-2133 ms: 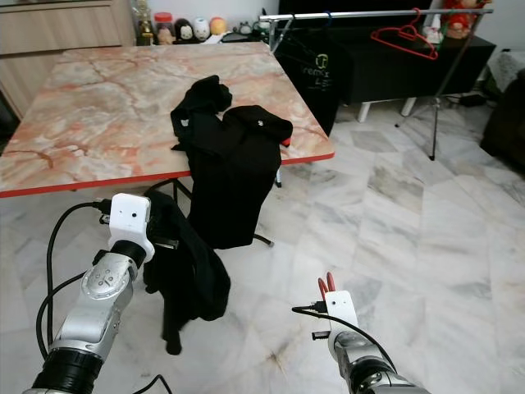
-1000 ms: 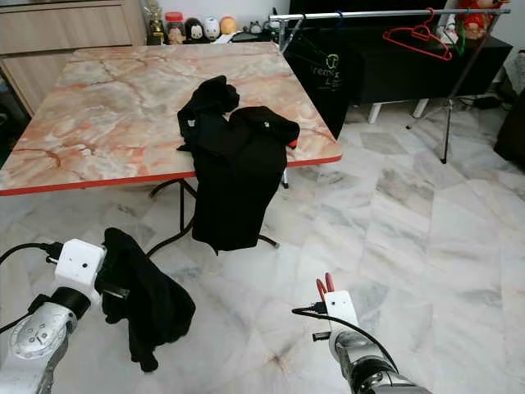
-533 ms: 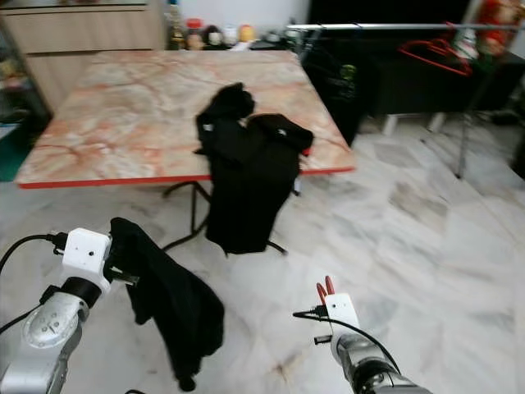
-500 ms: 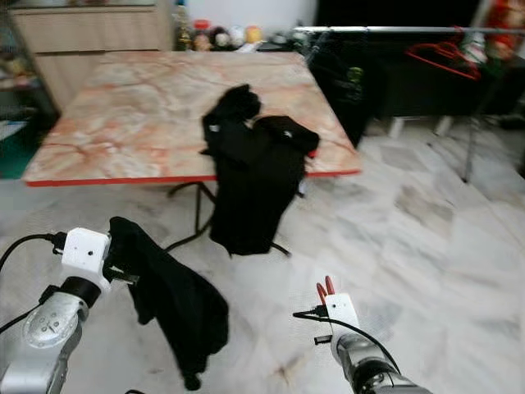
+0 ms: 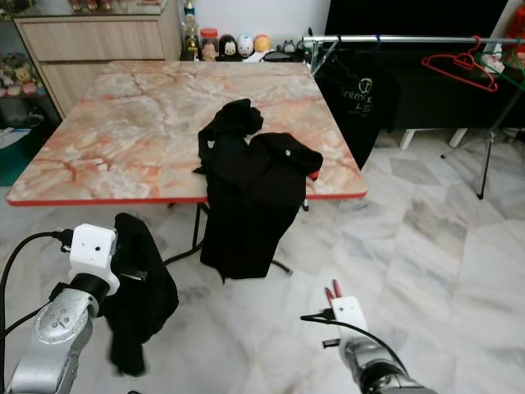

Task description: Hang hanger

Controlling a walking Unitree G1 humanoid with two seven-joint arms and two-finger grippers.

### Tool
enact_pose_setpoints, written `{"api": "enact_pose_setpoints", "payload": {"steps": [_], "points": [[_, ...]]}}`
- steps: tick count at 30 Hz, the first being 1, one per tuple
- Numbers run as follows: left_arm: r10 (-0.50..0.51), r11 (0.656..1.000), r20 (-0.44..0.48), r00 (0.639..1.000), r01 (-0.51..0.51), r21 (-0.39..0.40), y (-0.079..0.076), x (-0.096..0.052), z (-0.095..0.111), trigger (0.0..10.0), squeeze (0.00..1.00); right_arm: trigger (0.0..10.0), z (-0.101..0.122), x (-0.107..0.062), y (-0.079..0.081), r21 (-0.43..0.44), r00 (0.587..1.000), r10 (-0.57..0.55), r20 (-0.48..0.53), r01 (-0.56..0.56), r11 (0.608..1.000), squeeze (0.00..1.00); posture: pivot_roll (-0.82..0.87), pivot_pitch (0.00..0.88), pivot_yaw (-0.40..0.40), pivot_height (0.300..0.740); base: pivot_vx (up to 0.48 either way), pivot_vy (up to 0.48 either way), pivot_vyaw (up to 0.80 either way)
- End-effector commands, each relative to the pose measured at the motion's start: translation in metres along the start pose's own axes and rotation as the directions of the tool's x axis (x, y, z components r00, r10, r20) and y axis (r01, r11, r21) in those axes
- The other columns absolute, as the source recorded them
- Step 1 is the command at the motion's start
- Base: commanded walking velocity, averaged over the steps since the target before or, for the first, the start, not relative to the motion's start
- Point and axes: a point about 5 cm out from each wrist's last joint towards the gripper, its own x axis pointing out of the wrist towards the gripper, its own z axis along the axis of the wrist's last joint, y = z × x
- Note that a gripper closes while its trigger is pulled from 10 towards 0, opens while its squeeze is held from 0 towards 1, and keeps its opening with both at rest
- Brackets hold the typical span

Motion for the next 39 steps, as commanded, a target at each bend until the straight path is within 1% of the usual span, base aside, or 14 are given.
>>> {"api": "enact_pose_setpoints", "payload": {"steps": [1, 10, 12, 13, 16, 19, 20, 22, 24, 26, 29, 30, 35, 39], "points": [[0.016, 1.0, 0.048, 0.999, -0.016, 0.0, 0.006, 0.004, 0.012, 10.0, 0.0, 10.0, 0.008, -0.001, 0.01, -0.005, 0.999, 0.022, 0.026, -0.022, 1.0, 0.0, 0.06, 0.0, -0.069, 0.74, 0.337, 0.0, 0.0], [0.016, 1.0, 0.069, 0.997, -0.016, 0.0, 0.006, 0.007, 0.019, 10.0, 0.0, 10.0, 0.008, -0.001, 0.01, -0.004, 0.999, 0.026, 0.025, -0.026, 1.0, 0.0, 0.06, 0.0, -0.068, 0.74, 0.334, 0.0, 0.0], [0.043, 0.999, 0.142, 0.989, -0.044, -0.001, 0.014, 0.018, 0.039, 10.0, 0.0, 10.0, 0.008, -0.001, 0.01, -0.004, 0.999, 0.028, 0.023, -0.028, 1.0, 0.0, 0.06, 0.0, -0.073, 0.74, 0.337, 0.0, 0.0], [0.043, 0.999, 0.142, 0.989, -0.044, -0.001, 0.014, 0.018, 0.039, 10.0, 0.0, 10.0, 0.008, -0.001, 0.01, -0.004, 0.999, 0.028, 0.023, -0.028, 1.0, 0.0, 0.06, 0.0, -0.073, 0.74, 0.337, 0.0, 0.0], [0.084, 0.996, 0.249, 0.965, -0.081, -0.025, 0.026, 0.036, 0.071, 10.0, 0.0, 10.0, 0.009, -0.001, 0.01, -0.003, 0.999, 0.029, 0.023, -0.029, 1.0, 0.0, 0.07, 0.0, -0.074, 0.74, 0.337, 0.0, 0.0], [0.092, 0.996, 0.314, 0.945, -0.088, -0.027, 0.032, 0.049, 0.093, 10.0, 0.0, 10.0, 0.009, -0.001, 0.01, -0.003, 0.999, 0.03, 0.023, -0.03, 1.0, 0.0, 0.07, 0.0, -0.074, 0.74, 0.342, 0.0, 0.0], [0.092, 0.996, 0.314, 0.945, -0.088, -0.027, 0.032, 0.049, 0.093, 10.0, 0.0, 10.0, 0.009, -0.001, 0.01, -0.003, 0.999, 0.03, 0.023, -0.03, 1.0, 0.0, 0.07, 0.0, -0.074, 0.74, 0.349, 0.0, 0.0], [0.085, 0.996, 0.406, 0.91, -0.087, -0.014, 0.038, 0.068, 0.126, 10.0, 0.0, 10.0, 0.009, -0.001, 0.01, -0.001, 0.999, 0.031, 0.023, -0.031, 1.0, 0.0, 0.07, 0.0, -0.075, 0.74, 0.352, 0.0, 0.0], [0.08, 0.996, 0.443, 0.893, -0.087, -0.005, 0.04, 0.077, 0.141, 10.0, 0.0, 10.0, 0.009, -0.001, 0.01, -0.001, 0.999, 0.032, 0.023, -0.032, 1.0, 0.0, 0.08, 0.0, -0.076, 0.74, 0.352, 0.0, 0.0], [0.079, 0.996, 0.456, 0.886, -0.088, -0.003, 0.041, 0.081, 0.147, 10.0, 0.0, 10.0, 0.009, -0.001, 0.01, -0.002, 0.999, 0.032, 0.023, -0.032, 0.999, 0.0, 0.08, 0.0, -0.076, 0.74, 0.354, 0.0, 0.0], [0.086, 0.995, 0.483, 0.871, -0.095, -0.007, 0.044, 0.096, 0.165, 10.0, 0.0, 10.0, 0.01, -0.001, 0.01, -0.003, 0.999, 0.032, 0.024, -0.032, 0.999, 0.0, 0.08, 0.0, -0.076, 0.74, 0.354, 0.0, 0.0], [0.09, 0.995, 0.488, 0.868, -0.096, -0.012, 0.043, 0.11, 0.175, 10.0, 0.0, 10.0, 0.01, -0.001, 0.01, -0.002, 0.999, 0.031, 0.023, -0.031, 1.0, 0.0, 0.08, 0.0, -0.074, 0.74, 0.356, 0.0, 0.0], [0.086, 0.996, 0.477, 0.874, -0.087, -0.019, 0.037, 0.123, 0.18, 10.0, 0.0, 10.0, 0.01, -0.001, 0.009, 0.0, 0.999, 0.033, 0.023, -0.033, 0.999, 0.0, 0.08, 0.0, -0.072, 0.74, 0.354, 0.0, 0.0], [0.079, 0.997, 0.422, 0.903, -0.081, -0.013, 0.032, 0.131, 0.17, 10.0, 0.0, 10.0, 0.009, -0.001, 0.009, -0.002, 0.999, 0.033, 0.022, -0.033, 0.999, 0.0, 0.09, 0.0, -0.071, 0.74, 0.352, 0.0, 0.0]]}}
